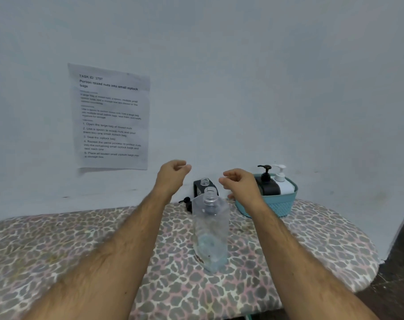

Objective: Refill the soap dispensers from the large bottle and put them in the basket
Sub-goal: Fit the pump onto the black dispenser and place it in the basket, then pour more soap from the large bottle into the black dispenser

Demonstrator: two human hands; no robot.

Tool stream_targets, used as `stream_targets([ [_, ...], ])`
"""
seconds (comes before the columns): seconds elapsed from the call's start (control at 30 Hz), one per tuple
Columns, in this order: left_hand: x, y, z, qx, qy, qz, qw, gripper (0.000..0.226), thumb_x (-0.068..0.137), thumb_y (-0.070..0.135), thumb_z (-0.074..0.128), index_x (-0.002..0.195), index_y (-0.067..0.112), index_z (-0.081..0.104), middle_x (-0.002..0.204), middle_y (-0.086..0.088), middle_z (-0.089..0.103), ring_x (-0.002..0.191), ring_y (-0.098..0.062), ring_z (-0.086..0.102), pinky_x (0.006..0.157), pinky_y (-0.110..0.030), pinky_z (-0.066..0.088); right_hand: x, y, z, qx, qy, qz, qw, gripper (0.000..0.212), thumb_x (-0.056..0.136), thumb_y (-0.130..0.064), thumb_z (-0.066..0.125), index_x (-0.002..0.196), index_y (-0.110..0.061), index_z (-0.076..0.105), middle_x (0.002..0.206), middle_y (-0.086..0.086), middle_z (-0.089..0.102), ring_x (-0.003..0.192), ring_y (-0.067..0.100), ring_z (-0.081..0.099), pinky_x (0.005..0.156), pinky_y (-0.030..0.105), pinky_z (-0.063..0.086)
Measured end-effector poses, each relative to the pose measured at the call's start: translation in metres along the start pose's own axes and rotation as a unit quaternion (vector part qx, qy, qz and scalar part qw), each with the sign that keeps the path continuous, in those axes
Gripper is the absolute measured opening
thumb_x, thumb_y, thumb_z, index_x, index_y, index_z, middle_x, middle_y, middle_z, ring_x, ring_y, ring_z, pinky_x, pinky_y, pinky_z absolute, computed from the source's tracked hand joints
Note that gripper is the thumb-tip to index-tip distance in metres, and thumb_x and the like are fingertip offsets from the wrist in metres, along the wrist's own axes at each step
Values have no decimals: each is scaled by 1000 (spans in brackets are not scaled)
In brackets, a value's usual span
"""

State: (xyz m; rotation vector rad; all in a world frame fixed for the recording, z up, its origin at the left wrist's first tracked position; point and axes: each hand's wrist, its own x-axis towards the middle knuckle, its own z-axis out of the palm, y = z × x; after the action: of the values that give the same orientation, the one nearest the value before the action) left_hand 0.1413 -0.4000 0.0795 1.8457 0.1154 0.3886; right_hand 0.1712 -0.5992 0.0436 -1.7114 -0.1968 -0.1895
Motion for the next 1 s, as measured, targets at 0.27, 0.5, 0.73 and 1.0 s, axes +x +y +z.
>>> stream_targets([
  [0.27,26,-74,6,15,-24,-55,998,41,94,31,65,131,14,59,126,-7,64,114,-22,62,103,-47,50,23,55,22,-73,-14,40,996,39,80,-23,80,112,-21,58,113,7,64,97,20,65,78,32,54],
  [0.5,53,-100,28,30,-45,-65,996,51,94,31,65,140,12,53,138,-6,58,125,-19,55,109,-44,45,43,83,38,-72,-67,50,994,58,77,-19,85,125,-14,53,110,3,66,90,8,66,75,20,50],
  [0.73,66,-115,44,25,-53,-62,996,55,95,27,65,144,9,48,143,-10,54,130,-19,51,112,-42,41,45,94,48,-92,-70,25,993,35,79,-7,79,103,-22,58,86,-12,64,78,0,61,72,16,45],
  [1.0,60,-103,37,4,-63,-52,997,57,93,29,67,145,13,47,144,-9,53,130,-18,52,109,-45,44,36,72,36,-28,-60,32,997,32,78,-9,78,100,-25,63,94,-7,72,86,8,68,71,19,51],
])
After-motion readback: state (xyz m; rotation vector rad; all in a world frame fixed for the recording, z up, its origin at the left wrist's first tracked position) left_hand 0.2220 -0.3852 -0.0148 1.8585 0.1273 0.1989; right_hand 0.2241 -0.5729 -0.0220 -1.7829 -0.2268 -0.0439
